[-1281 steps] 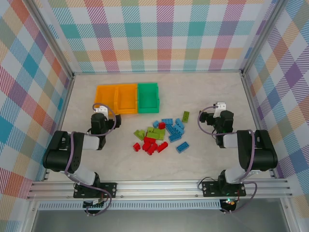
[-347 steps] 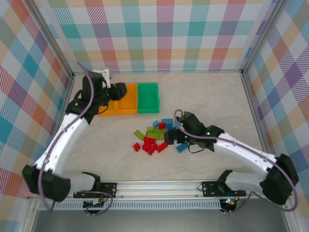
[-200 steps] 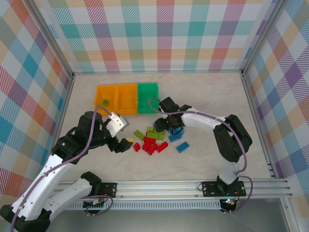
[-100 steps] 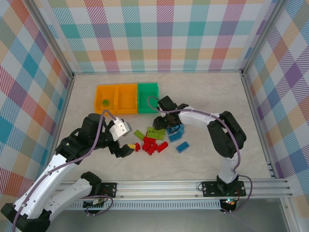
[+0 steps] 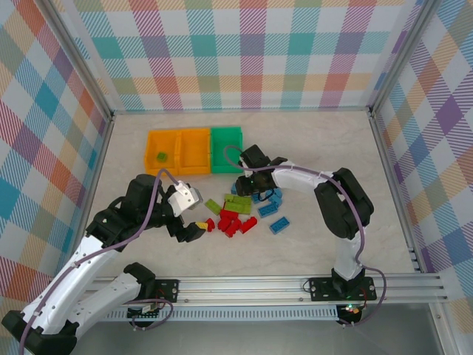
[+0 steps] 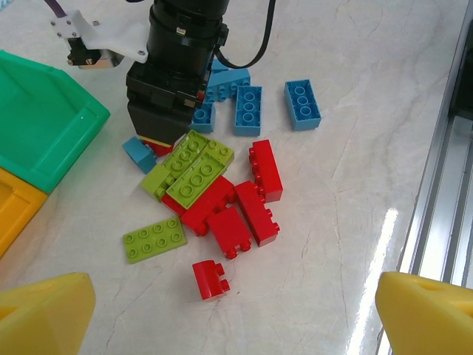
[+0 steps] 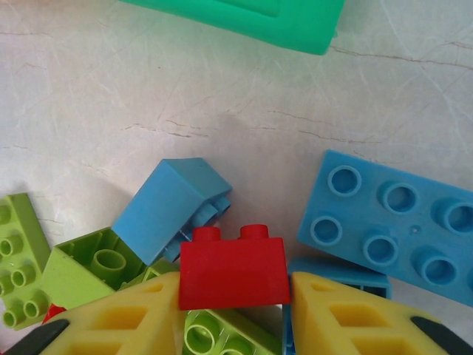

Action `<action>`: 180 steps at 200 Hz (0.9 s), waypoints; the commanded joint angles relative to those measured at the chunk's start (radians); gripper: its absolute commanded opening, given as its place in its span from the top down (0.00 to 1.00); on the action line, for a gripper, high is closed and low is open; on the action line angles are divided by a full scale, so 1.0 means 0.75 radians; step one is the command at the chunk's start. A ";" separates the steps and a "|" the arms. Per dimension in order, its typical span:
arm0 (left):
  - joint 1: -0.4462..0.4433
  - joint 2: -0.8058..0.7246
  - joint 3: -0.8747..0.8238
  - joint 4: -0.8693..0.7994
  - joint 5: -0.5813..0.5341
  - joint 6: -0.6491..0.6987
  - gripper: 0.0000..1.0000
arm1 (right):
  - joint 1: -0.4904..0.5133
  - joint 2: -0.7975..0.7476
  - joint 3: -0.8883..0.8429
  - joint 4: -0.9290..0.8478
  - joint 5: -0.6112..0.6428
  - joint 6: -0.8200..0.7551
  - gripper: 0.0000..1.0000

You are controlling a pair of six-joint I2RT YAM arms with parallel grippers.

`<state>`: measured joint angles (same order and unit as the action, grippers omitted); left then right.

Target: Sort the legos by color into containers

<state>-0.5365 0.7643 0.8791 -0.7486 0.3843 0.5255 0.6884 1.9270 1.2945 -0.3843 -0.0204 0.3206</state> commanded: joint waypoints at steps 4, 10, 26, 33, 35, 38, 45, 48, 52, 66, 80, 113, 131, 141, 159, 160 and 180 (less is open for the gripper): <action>-0.009 -0.005 -0.013 0.047 0.024 0.025 0.02 | -0.004 -0.011 -0.005 -0.010 0.003 -0.018 0.65; -0.009 -0.005 -0.014 0.047 0.023 0.024 0.02 | -0.005 -0.023 -0.011 -0.003 0.010 -0.019 0.65; -0.009 -0.005 -0.014 0.047 0.022 0.025 0.02 | -0.005 -0.067 -0.036 0.021 0.024 -0.016 0.68; -0.009 -0.005 -0.014 0.047 0.021 0.024 0.02 | -0.004 -0.089 -0.048 0.034 0.028 -0.016 0.69; -0.009 -0.005 -0.013 0.047 0.021 0.025 0.02 | -0.004 -0.095 -0.053 0.036 0.030 -0.016 0.69; -0.009 -0.006 -0.015 0.047 0.021 0.025 0.02 | -0.004 -0.104 -0.059 0.040 0.033 -0.016 0.69; -0.009 -0.005 -0.014 0.047 0.020 0.025 0.02 | -0.004 -0.126 -0.069 0.048 0.042 -0.016 0.70; -0.009 -0.006 -0.015 0.047 0.021 0.024 0.02 | -0.005 -0.136 -0.075 0.053 0.045 -0.015 0.70; -0.009 -0.005 -0.014 0.047 0.021 0.024 0.01 | -0.004 -0.148 -0.081 0.056 0.050 -0.015 0.70; -0.009 -0.007 -0.015 0.047 0.023 0.025 0.02 | -0.004 -0.192 -0.096 0.065 0.068 -0.014 0.71; -0.009 -0.010 -0.012 0.049 0.020 0.024 0.02 | -0.004 -0.238 -0.098 0.058 0.095 -0.016 0.73; 0.004 -0.071 -0.030 0.153 -0.208 -0.066 0.01 | 0.015 -0.343 -0.055 0.106 0.130 -0.056 0.75; 0.049 -0.116 -0.066 0.270 -0.513 -0.193 0.01 | 0.046 -0.329 0.003 0.224 0.109 -0.106 0.77; 0.094 -0.128 -0.074 0.301 -0.640 -0.236 0.00 | 0.075 -0.284 0.061 0.291 0.086 -0.139 0.78; 0.177 -0.129 -0.078 0.309 -0.765 -0.294 0.00 | 0.130 -0.155 0.218 0.363 0.038 -0.227 0.75; 0.182 -0.129 -0.078 0.309 -0.769 -0.295 0.00 | 0.133 -0.151 0.227 0.364 0.037 -0.231 0.75; 0.233 -0.134 -0.088 0.310 -0.813 -0.316 0.00 | 0.147 0.028 0.412 0.407 0.015 -0.253 0.74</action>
<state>-0.4026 0.6750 0.8314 -0.5655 -0.0772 0.3565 0.7757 1.8183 1.4708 -0.1886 0.0360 0.2039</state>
